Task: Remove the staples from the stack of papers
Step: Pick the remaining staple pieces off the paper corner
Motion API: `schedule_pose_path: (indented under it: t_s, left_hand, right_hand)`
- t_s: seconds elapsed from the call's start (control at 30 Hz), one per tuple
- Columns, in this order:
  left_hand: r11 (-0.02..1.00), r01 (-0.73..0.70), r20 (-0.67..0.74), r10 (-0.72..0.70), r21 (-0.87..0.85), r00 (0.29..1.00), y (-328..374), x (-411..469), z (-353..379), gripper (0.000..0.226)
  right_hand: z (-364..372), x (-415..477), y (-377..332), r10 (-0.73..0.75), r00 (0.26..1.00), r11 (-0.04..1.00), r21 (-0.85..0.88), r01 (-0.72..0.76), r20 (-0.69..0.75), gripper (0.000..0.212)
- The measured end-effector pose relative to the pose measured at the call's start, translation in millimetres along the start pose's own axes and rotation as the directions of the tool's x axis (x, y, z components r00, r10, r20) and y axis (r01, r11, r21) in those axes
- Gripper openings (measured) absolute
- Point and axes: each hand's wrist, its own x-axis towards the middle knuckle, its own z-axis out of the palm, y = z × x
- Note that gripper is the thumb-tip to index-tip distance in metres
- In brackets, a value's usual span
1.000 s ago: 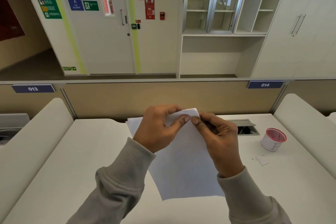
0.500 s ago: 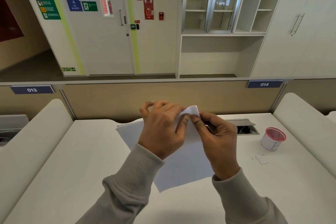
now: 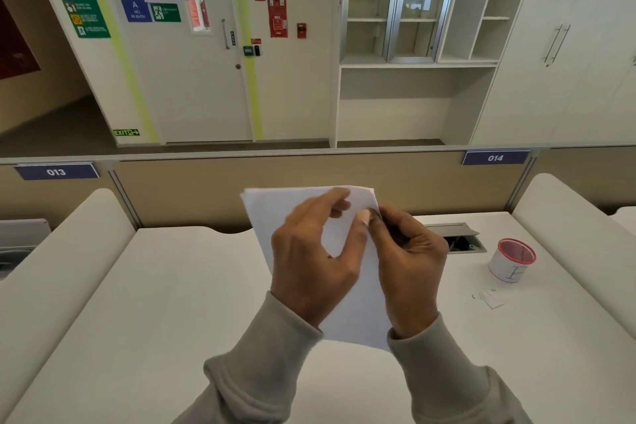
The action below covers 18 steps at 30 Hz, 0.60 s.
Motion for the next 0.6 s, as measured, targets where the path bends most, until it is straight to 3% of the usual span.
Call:
schedule_pose_path:
  t_s: [0.2,0.37,0.47,0.6]
  left_hand:
    - [0.961,0.195,0.017,-0.196,-0.196,0.981,17,-6,8,0.032]
    - [0.828,0.409,0.085,-0.409,-0.384,0.909,12,3,6,0.022]
    - [0.775,0.48,0.12,-0.476,-0.412,0.871,0,4,2,0.02]
    - [0.778,0.498,0.138,-0.485,-0.384,0.864,-16,5,-4,0.026]
  right_hand:
    - [16,-11,6,-0.121,0.992,0.992,-0.047,0.119,-0.043,0.022]
    - [27,-19,5,-0.194,0.981,0.966,-0.176,0.191,-0.004,0.027]
    - [29,-25,8,-0.269,0.961,0.919,-0.282,0.276,0.065,0.033]
    - [24,-19,14,-0.359,0.921,0.845,-0.367,0.389,0.151,0.03]
